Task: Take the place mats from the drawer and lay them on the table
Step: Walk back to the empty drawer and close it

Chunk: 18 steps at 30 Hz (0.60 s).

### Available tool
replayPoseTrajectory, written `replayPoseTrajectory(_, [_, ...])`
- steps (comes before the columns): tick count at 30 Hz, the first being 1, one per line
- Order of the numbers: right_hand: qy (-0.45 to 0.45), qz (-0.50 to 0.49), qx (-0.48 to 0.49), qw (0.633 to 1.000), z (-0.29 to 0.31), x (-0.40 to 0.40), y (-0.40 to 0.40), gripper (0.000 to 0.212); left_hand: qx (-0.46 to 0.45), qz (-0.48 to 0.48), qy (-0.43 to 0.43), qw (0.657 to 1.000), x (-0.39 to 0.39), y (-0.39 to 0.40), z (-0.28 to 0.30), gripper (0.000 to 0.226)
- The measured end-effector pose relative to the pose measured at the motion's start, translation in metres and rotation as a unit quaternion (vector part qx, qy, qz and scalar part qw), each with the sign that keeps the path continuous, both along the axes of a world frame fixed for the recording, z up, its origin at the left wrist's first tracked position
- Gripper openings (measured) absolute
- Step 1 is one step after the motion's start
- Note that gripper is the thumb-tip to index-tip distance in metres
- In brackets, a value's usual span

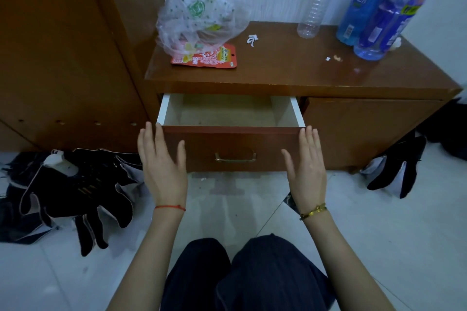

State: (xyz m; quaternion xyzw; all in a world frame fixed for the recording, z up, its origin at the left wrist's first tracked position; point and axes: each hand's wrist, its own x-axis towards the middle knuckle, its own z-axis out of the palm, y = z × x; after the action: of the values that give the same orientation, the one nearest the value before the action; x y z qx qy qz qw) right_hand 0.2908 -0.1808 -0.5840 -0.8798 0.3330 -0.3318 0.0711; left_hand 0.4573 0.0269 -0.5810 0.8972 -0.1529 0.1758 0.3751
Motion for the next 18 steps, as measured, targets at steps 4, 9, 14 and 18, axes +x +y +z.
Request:
replayPoseTrajectory(4, [0.028, 0.005, 0.01, 1.0, 0.002, 0.003, -0.003, 0.065, 0.014, -0.003, 0.023, 1.0, 0.006, -0.006, 0.002, 0.065])
replayPoseTrajectory(9, [0.043, 0.017, 0.012, 0.999, 0.003, 0.008, -0.011, 0.067, 0.08, -0.079, -0.011, 0.994, 0.001, -0.015, -0.001, 0.07])
replayPoseTrajectory(14, [0.052, 0.027, 0.015, 0.998, 0.003, 0.017, -0.021, 0.068, 0.103, -0.111, -0.009, 0.988, -0.003, -0.022, -0.008, 0.077])
replayPoseTrajectory(18, [0.058, 0.03, 0.022, 0.998, 0.002, 0.027, -0.031, 0.069, 0.113, -0.105, 0.0, 0.988, 0.004, -0.029, -0.011, 0.076])
